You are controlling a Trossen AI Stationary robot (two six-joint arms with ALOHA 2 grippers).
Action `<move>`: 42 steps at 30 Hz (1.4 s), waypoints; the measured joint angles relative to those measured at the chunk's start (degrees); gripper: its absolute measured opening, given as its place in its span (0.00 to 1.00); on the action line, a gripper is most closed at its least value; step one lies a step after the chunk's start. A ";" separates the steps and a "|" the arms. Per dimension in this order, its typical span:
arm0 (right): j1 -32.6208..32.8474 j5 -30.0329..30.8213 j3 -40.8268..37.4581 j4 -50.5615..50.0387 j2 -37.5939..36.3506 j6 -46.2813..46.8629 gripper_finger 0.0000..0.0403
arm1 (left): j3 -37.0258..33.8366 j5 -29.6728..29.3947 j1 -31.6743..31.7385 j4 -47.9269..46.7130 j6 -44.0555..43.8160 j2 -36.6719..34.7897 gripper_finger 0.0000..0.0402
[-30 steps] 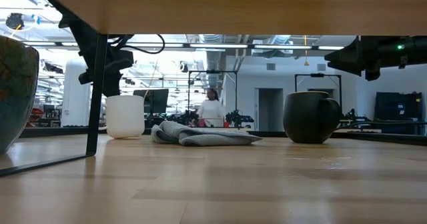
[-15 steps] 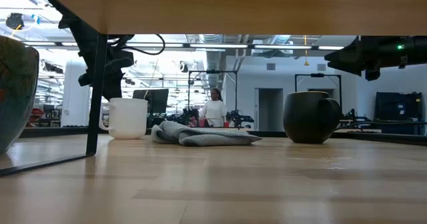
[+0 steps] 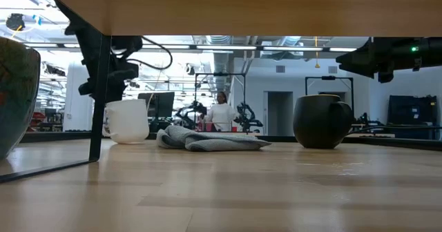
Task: Stack small to large cups/mugs on shelf
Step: Put the white mug on the shelf
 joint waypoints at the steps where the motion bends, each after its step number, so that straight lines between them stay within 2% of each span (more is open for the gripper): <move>1: -0.01 0.00 0.00 0.00 -0.01 0.00 0.59 | 0.02 -0.04 0.00 0.29 -0.18 0.63 0.21; 9: 0.01 0.00 -0.01 0.00 0.01 -0.04 0.59 | 3.01 -0.02 0.00 0.04 0.85 3.93 0.21; 35: -0.01 0.01 0.00 -0.44 0.01 -0.55 0.59 | 3.56 -0.24 0.00 2.07 -2.18 4.03 0.20; 38: -0.01 0.00 0.01 -0.44 0.01 -0.55 0.59 | 3.56 -0.70 0.00 2.07 -2.14 4.03 0.16; 42: 0.00 0.00 0.01 -0.44 0.00 -0.52 0.59 | 3.56 -0.74 0.00 2.07 -2.07 4.03 0.06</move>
